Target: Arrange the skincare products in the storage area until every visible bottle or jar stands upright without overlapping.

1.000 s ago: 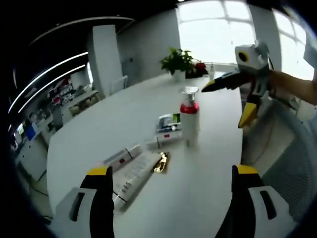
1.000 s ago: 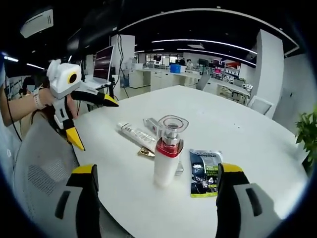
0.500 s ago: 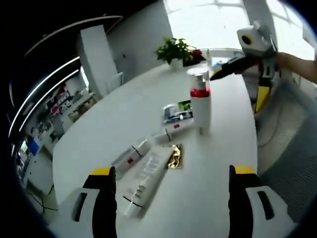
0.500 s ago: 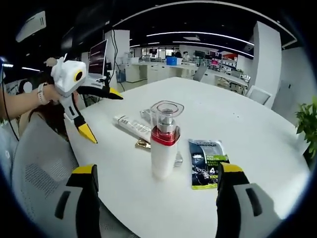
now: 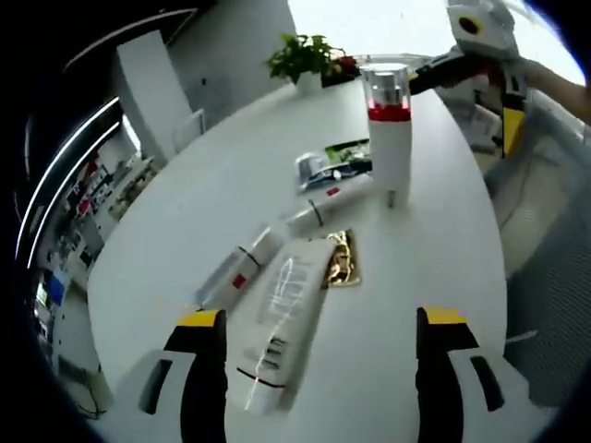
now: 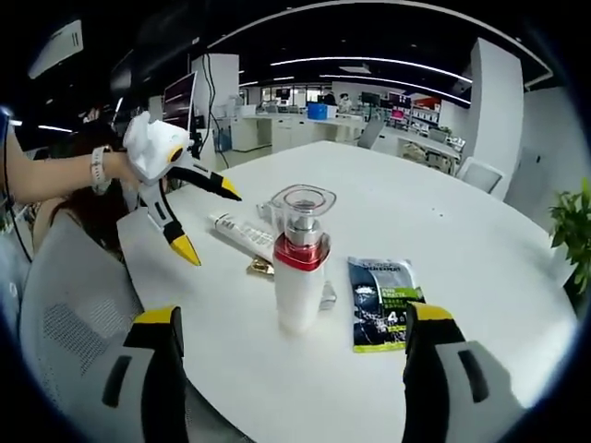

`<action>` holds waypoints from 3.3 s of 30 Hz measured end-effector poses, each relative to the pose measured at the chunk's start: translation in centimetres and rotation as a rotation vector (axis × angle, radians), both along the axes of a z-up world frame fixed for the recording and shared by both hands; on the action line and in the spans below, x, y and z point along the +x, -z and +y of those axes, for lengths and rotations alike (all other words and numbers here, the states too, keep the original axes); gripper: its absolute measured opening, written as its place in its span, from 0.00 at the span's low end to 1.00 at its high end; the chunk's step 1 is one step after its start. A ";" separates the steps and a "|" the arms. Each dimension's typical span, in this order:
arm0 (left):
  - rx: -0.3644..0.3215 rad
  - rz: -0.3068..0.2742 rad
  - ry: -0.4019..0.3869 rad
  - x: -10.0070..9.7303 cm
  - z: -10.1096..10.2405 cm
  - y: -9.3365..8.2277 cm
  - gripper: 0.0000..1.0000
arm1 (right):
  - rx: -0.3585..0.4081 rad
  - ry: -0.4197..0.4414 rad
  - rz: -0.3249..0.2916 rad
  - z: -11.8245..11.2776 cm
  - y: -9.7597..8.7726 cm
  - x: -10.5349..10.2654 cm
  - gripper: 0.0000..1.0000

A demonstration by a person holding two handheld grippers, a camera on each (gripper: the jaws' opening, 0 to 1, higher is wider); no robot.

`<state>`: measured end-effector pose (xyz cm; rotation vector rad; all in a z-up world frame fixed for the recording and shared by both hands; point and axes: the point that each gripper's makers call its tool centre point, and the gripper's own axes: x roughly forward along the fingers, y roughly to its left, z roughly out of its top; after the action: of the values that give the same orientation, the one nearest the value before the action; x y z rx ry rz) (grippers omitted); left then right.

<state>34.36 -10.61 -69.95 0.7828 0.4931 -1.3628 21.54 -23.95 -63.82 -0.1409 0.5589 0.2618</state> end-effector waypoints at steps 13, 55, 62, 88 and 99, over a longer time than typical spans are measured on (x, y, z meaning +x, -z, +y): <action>0.098 0.078 0.042 1.6 -0.6 1.9 0.74 | 0.023 0.022 -0.001 -0.5 0.1 0.3 1.00; 0.261 0.184 0.156 2.0 -2.2 4.7 0.33 | 0.071 0.079 0.069 -0.7 2.2 -1.1 1.00; 0.246 0.151 0.156 1.7 -2.1 4.5 0.29 | 0.072 0.071 0.068 -0.3 2.2 -1.3 1.00; 0.052 0.055 0.038 1.6 -1.2 1.1 0.26 | 0.122 0.076 0.066 0.8 1.9 -2.6 0.86; -0.077 0.043 0.007 0.4 -1.0 -1.7 0.25 | 0.178 0.014 0.054 2.6 0.8 -2.7 0.53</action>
<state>34.73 -11.56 -68.28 0.6947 0.4691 -1.3993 18.84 -21.31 -64.57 0.0428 0.5875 0.3013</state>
